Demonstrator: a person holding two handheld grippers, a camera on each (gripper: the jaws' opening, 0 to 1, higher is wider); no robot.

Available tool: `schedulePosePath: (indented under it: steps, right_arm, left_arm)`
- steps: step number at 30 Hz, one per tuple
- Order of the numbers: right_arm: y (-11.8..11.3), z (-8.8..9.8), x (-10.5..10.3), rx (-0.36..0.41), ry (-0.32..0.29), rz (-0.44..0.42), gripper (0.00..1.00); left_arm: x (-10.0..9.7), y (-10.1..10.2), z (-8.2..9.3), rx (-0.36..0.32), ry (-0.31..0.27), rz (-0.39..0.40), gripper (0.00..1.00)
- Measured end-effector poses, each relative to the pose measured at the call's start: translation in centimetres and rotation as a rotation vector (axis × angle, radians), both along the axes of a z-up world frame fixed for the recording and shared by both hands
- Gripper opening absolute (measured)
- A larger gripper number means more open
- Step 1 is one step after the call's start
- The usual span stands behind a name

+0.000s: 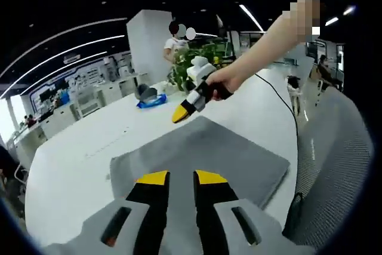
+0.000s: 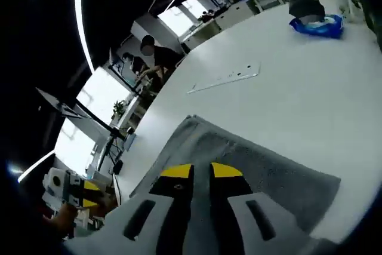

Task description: Fold the towel on the table until its edges align and the towel forms a compact rectangular stack.

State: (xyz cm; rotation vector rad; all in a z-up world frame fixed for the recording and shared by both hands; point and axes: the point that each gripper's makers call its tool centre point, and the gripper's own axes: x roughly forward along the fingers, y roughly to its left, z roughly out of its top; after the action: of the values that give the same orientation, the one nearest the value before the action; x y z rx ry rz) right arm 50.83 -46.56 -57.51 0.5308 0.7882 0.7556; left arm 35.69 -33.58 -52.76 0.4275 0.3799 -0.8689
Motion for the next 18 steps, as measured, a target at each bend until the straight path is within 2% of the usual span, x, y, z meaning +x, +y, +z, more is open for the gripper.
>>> schedulePosePath:
  steps: [2, 4, 6, 7, 8, 10, 11, 13, 15, 16, 18]
  right_arm:
    - [-1.3, 0.3, -0.3, 0.003, -0.018, -0.018, 0.01]
    - [-2.4, 0.5, -0.5, 0.022, -0.02, -0.052, 0.0]
    - [-3.3, 0.3, -1.2, 0.023, -0.005, -0.052, 0.0]
    - [-3.7, 0.1, -1.5, 0.002, -0.003, -0.046, 0.0]
    - [-4.7, -0.3, -1.7, -0.053, -0.025, -0.043, 0.0]
    - [-5.3, -0.7, -2.4, -0.089, -0.026, -0.034, 0.0]
    - [-5.5, -0.8, -2.6, -0.095, -0.025, -0.032, 0.0]
    - [-6.0, -1.6, -3.1, -0.146, 0.003, -0.031, 0.0]
    - [-6.4, -2.5, -3.4, -0.217, 0.004, -0.009, 0.0]
    - [-6.5, -2.7, -3.5, -0.232, 0.009, 0.005, 0.0]
    - [-6.7, -3.7, -4.0, -0.352, 0.001, 0.079, 0.0]
  left_arm:
    - [0.2, -0.8, -1.0, 0.012, 0.063, 0.074, 0.16]
    - [-0.6, -3.3, -2.5, -0.024, 0.167, 0.061, 0.15]
    - [-1.5, -4.3, -3.6, -0.015, 0.22, 0.053, 0.08]
    - [-2.1, -5.1, -4.1, -0.007, 0.229, 0.029, 0.05]
    - [-2.3, -5.6, -4.4, -0.006, 0.233, 0.022, 0.02]
    - [-3.3, -6.6, -5.3, -0.013, 0.272, 0.012, 0.01]
    - [-3.8, -7.0, -5.8, -0.035, 0.326, 0.04, 0.01]
    - [-4.7, -8.2, -6.7, -0.074, 0.404, 0.037, 0.01]
    - [-5.6, -9.1, -7.8, -0.063, 0.463, 0.024, 0.02]
    - [-5.9, -9.3, -8.3, -0.049, 0.474, 0.029, 0.02]
    - [-6.3, -10.0, -9.1, -0.01, 0.447, 0.017, 0.03]
